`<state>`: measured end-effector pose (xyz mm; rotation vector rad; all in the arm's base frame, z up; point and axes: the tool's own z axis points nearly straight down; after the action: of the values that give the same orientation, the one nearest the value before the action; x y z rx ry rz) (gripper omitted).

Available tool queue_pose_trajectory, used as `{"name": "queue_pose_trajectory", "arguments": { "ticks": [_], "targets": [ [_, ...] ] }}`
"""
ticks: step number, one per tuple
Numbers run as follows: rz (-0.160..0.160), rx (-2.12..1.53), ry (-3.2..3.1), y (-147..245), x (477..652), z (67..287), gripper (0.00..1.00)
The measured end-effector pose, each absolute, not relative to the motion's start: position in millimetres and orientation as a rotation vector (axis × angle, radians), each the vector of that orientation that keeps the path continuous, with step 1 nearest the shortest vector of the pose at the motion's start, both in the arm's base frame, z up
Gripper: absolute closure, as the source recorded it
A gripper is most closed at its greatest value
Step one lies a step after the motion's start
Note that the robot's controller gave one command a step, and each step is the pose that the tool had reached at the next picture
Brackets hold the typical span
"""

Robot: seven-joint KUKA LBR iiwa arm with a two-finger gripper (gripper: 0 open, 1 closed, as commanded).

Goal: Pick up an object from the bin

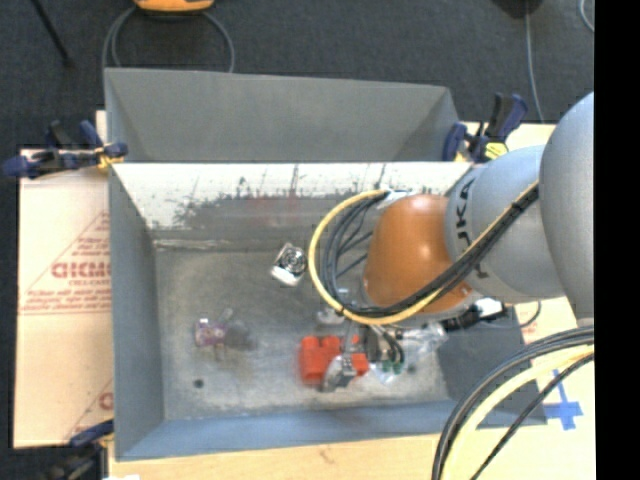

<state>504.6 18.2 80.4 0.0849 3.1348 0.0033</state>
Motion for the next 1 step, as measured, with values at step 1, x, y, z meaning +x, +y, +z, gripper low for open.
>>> {"name": "queue_pose_trajectory", "arguments": {
  "ticks": [1],
  "targets": [
    [0.011,0.199,3.114,13.9,498.1,77.4,0.00]
  ]
}}
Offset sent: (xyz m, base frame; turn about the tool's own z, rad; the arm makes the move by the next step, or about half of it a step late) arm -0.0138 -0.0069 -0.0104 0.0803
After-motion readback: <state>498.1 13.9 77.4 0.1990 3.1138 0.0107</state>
